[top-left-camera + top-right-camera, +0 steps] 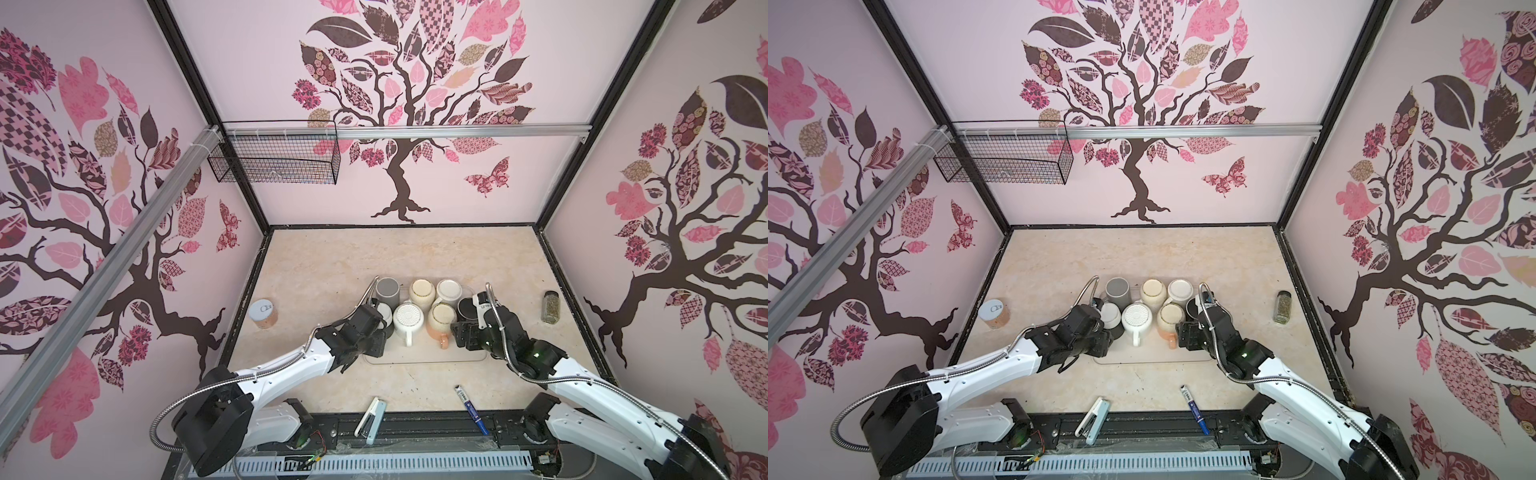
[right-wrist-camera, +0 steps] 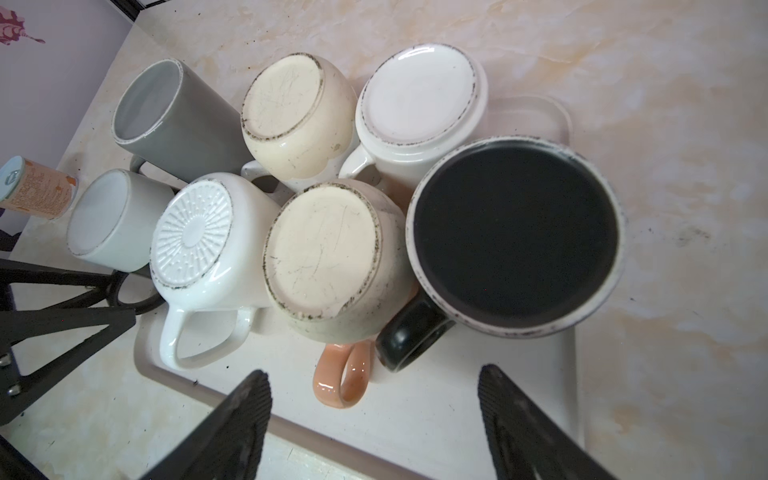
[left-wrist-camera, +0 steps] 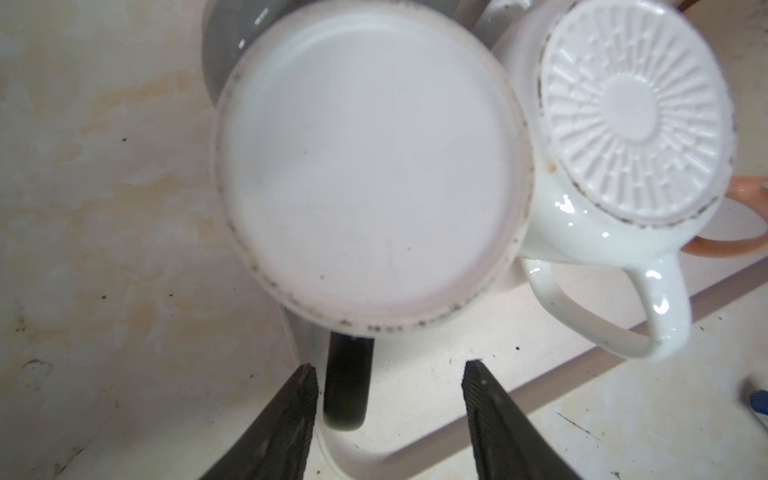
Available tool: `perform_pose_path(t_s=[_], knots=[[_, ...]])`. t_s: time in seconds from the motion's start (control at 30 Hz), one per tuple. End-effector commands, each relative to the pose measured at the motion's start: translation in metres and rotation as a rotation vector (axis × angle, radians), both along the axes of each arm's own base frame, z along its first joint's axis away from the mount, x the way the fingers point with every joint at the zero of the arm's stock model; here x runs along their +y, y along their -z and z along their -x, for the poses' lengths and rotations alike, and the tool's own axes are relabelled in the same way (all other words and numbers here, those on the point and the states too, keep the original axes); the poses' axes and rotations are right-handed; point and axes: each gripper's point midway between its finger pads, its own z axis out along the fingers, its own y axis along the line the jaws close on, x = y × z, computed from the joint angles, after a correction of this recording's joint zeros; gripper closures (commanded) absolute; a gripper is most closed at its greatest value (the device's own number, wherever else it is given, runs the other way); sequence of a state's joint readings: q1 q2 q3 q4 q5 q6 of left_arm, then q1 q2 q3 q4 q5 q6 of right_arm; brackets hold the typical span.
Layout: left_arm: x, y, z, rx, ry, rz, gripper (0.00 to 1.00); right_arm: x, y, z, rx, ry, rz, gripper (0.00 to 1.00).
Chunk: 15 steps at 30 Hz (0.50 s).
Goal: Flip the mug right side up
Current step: 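Lower left gripper and close it on the upside-down black white-based mug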
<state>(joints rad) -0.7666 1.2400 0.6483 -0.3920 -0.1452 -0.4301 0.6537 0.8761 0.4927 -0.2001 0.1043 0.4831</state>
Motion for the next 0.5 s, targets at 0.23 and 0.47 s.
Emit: perform_pose_path(t_s=[0.23,0.47], knots=[[0.013,-0.009,-0.021,-0.071,-0.048,-0.12,0.46,-0.001,-0.007,-0.006,-0.035,0.023,0.004,0.18],[0.004,-0.005,-0.03,-0.066,-0.016,-0.147,0.57,-0.003,-0.005,-0.005,-0.036,0.028,0.005,0.18]])
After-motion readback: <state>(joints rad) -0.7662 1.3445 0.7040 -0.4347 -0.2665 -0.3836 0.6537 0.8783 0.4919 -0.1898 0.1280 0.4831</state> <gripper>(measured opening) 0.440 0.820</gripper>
